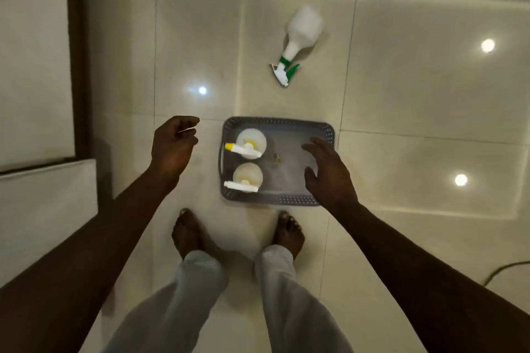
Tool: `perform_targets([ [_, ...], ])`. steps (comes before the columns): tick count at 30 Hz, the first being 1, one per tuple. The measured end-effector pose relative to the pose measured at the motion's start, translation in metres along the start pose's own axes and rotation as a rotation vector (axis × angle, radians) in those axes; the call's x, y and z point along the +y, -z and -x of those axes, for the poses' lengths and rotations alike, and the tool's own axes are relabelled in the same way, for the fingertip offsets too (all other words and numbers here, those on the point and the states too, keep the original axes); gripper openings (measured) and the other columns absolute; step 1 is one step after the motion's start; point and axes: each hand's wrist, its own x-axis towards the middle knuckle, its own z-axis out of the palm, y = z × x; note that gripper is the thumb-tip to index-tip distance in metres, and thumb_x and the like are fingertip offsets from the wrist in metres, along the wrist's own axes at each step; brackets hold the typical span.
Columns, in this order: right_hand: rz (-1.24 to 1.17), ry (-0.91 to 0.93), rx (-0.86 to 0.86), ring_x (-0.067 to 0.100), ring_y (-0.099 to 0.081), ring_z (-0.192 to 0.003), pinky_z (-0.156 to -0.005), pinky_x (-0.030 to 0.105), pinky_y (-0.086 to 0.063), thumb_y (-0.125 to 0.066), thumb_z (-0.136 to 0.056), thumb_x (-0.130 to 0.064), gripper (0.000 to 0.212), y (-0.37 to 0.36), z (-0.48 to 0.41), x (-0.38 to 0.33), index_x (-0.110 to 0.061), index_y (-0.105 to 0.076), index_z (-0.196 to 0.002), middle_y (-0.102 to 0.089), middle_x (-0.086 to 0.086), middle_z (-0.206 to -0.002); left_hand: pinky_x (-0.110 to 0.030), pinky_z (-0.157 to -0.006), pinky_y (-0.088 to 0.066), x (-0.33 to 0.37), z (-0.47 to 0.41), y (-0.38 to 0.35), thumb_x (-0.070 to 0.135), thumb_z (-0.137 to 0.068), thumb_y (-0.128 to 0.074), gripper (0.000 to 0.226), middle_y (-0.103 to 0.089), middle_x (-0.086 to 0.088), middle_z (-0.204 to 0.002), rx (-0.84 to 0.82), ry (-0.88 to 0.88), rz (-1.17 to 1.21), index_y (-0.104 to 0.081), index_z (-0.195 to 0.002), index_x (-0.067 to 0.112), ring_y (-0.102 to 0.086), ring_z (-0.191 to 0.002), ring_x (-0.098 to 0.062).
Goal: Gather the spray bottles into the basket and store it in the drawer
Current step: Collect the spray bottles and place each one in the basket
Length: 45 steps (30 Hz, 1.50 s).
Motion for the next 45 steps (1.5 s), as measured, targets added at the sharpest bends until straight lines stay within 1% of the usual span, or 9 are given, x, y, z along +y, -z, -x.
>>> perform_targets([
  [8, -0.005, 0.103, 0.178, 0.029, -0.045, -0.149, -0.119, 0.04, -0.043, -0.068, -0.086, -0.002, 0.066, 0.069, -0.119, -0.03, -0.008, -0.053, -0.15, -0.042, 0.013, -0.163, -0.044, -0.105, -0.052, 0.088, -0.084, -0.07, -0.002, -0.093, -0.064, 0.038, -0.07, -0.013, -0.128, -0.133, -0.047, 0.05, -0.068, -0.13, 0.007, -0.065, -0.112, -0.019],
  [16, -0.689, -0.453, 0.331, 0.027, -0.052, -0.141, -0.116, 0.045, -0.047, -0.074, -0.095, -0.029, 0.074, 0.047, -0.255, -0.032, -0.015, -0.04, -0.159, -0.047, 0.011, -0.158, -0.045, -0.115, -0.048, 0.137, -0.2, -0.16, 0.017, -0.098, -0.063, 0.043, -0.061, -0.011, -0.145, -0.332, -0.072, 0.015, -0.06, -0.141, 0.018, -0.058, -0.136, -0.029],
  [20, -0.962, -0.576, 0.306, 0.027, -0.054, -0.132, -0.108, 0.045, -0.055, -0.069, -0.101, -0.031, 0.071, 0.029, -0.281, -0.03, -0.014, -0.036, -0.161, -0.046, 0.011, -0.156, -0.041, -0.106, -0.054, 0.146, -0.233, -0.184, 0.025, -0.101, -0.061, 0.047, -0.057, -0.002, -0.146, -0.407, -0.053, -0.013, -0.054, -0.147, 0.023, -0.061, -0.118, -0.02],
  [23, -1.057, -0.605, 0.293, 0.029, -0.051, -0.137, -0.109, 0.045, -0.054, -0.067, -0.102, -0.034, 0.068, 0.021, -0.3, -0.029, -0.015, -0.036, -0.161, -0.044, 0.01, -0.158, -0.042, -0.107, -0.051, 0.148, -0.245, -0.197, 0.035, -0.103, -0.059, 0.055, -0.049, 0.0, -0.154, -0.492, -0.013, -0.052, -0.042, -0.156, 0.03, -0.055, -0.128, -0.024],
  [30, -1.195, -0.587, 0.275, 0.029, -0.061, -0.126, -0.105, 0.043, -0.056, -0.058, -0.107, -0.035, 0.06, 0.007, -0.327, -0.032, -0.019, -0.037, -0.161, -0.051, 0.005, -0.152, -0.032, -0.077, -0.054, 0.144, -0.25, -0.215, 0.039, -0.107, -0.054, 0.06, -0.05, -0.002, -0.155, -0.588, 0.017, -0.071, -0.03, -0.162, 0.038, -0.064, -0.121, -0.026],
  [34, -1.219, -0.569, 0.294, 0.029, -0.066, -0.119, -0.093, 0.035, -0.06, -0.061, -0.107, -0.03, 0.06, 0.009, -0.319, -0.037, -0.016, -0.038, -0.161, -0.055, 0.011, -0.148, -0.038, -0.095, -0.051, 0.147, -0.24, -0.215, 0.035, -0.108, -0.053, 0.06, -0.047, 0.002, -0.159, -0.555, -0.029, -0.074, -0.03, -0.162, 0.039, -0.06, -0.129, -0.023],
  [37, -1.205, -0.571, 0.295, 0.028, -0.067, -0.118, -0.103, 0.039, -0.057, -0.062, -0.106, -0.03, 0.064, 0.021, -0.304, -0.042, -0.02, -0.034, -0.163, -0.058, 0.012, -0.143, -0.035, -0.099, -0.044, 0.153, -0.226, -0.211, 0.033, -0.108, -0.053, 0.058, -0.042, 0.002, -0.162, -0.527, -0.082, -0.082, -0.031, -0.161, 0.039, -0.052, -0.137, -0.022],
  [42, -1.121, -0.55, 0.339, 0.03, -0.056, -0.137, -0.117, 0.044, -0.047, -0.063, -0.105, -0.03, 0.064, 0.048, -0.277, -0.055, -0.022, -0.037, -0.162, -0.051, 0.012, -0.156, -0.01, -0.064, -0.053, 0.163, -0.192, -0.2, 0.027, -0.107, -0.054, 0.062, -0.05, 0.003, -0.157, -0.513, -0.077, -0.002, -0.029, -0.162, 0.039, -0.062, -0.128, -0.018],
  [45, -0.983, -0.516, 0.364, 0.027, -0.058, -0.135, -0.116, 0.044, -0.048, -0.068, -0.101, -0.031, 0.061, 0.064, -0.259, -0.065, -0.019, -0.045, -0.156, -0.056, 0.01, -0.151, -0.03, -0.091, -0.061, 0.165, -0.168, -0.196, 0.023, -0.105, -0.058, 0.066, -0.061, 0.002, -0.146, -0.451, -0.095, 0.07, -0.029, -0.163, 0.039, -0.066, -0.125, -0.022],
])
